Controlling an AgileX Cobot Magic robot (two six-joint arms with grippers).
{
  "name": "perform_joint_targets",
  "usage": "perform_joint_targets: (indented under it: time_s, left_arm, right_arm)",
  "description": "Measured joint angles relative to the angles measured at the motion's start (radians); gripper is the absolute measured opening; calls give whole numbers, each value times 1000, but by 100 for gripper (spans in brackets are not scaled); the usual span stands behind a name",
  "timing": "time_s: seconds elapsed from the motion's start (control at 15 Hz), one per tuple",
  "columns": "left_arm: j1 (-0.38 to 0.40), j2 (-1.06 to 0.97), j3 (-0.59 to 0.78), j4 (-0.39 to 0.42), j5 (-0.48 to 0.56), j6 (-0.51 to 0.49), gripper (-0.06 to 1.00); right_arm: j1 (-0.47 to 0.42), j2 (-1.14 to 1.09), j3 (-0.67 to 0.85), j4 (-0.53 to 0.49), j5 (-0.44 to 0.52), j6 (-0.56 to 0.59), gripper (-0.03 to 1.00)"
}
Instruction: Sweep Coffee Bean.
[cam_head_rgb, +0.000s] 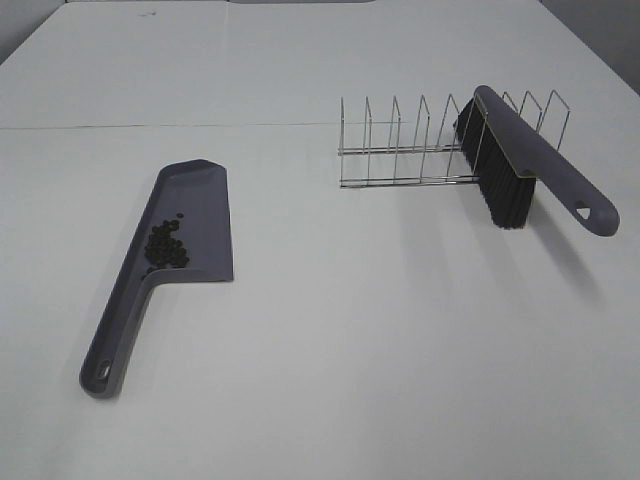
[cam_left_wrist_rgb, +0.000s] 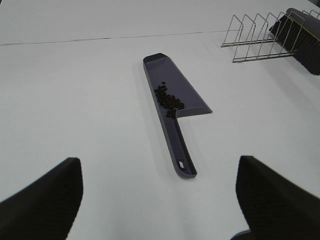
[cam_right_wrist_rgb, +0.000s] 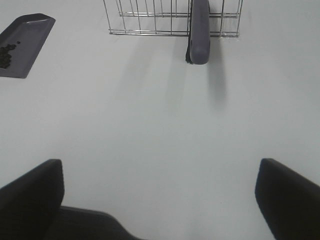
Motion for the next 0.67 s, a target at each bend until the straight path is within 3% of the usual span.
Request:
perform_joint_targets:
  time_s: [0.33, 0.67]
  left_arm:
    - [14, 0, 0, 0, 0, 0, 76]
    - [169, 0, 0, 0, 0, 0, 76]
  right_arm:
    - [0, 0, 0, 0, 0, -2, 94]
    - [0, 0, 0, 0, 0, -2, 94]
